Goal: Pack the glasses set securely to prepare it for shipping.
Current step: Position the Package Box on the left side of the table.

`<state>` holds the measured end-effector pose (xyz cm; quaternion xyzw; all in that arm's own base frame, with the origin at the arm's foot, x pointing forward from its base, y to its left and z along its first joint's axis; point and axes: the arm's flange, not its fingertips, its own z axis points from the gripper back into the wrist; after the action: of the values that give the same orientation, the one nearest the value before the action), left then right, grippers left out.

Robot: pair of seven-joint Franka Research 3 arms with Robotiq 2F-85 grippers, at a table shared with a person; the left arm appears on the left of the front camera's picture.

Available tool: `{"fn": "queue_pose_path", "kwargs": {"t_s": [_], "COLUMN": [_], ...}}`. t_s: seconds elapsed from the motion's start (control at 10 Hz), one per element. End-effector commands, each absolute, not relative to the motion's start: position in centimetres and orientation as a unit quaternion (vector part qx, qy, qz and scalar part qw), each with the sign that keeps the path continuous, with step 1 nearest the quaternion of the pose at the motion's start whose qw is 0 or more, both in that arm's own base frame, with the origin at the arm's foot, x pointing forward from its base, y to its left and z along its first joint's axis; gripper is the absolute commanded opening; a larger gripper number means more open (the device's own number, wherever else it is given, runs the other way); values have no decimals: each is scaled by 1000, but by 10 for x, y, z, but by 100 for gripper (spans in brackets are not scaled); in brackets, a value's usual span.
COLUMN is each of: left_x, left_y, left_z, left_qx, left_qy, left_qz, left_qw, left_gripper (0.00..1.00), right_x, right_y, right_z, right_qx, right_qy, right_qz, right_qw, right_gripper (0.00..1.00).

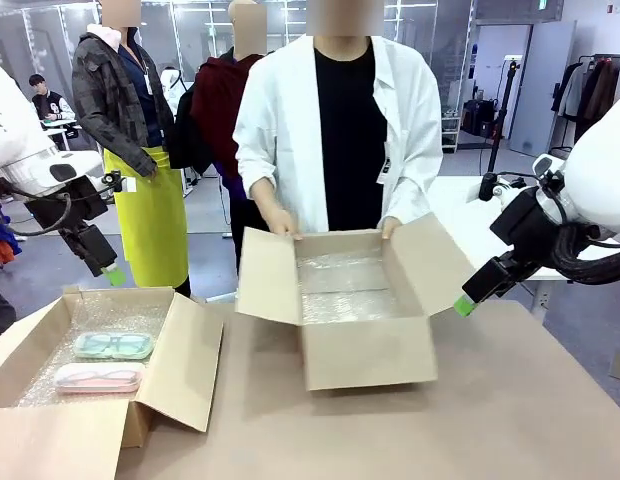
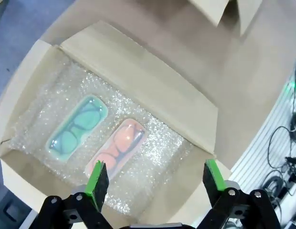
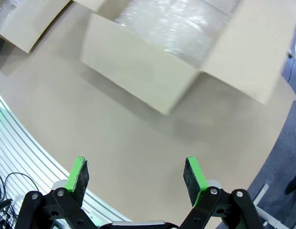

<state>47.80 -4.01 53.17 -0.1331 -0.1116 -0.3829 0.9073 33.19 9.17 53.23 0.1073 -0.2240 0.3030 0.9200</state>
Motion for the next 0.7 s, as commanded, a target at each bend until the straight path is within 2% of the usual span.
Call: {"fn": "queue_pose_path", "kwargs": {"t_s": [0.0, 0.6], "left_x": [485, 485], "left_y": [-35, -35], "left_z": [536, 536], "left_qx": [-129, -129], "left_qy": [-115, -115], "left_qz": [-377, -377], "left_qw": [910, 910], "left_gripper": [100, 100], "right_x": [332, 332], "right_y": [93, 93], "right_z": [532, 532], "right_qx": [102, 102], "right_qy": [-228, -228], "right_qz": [303, 303], "right_qw": [920, 920], "right_gripper": [100, 100]}}
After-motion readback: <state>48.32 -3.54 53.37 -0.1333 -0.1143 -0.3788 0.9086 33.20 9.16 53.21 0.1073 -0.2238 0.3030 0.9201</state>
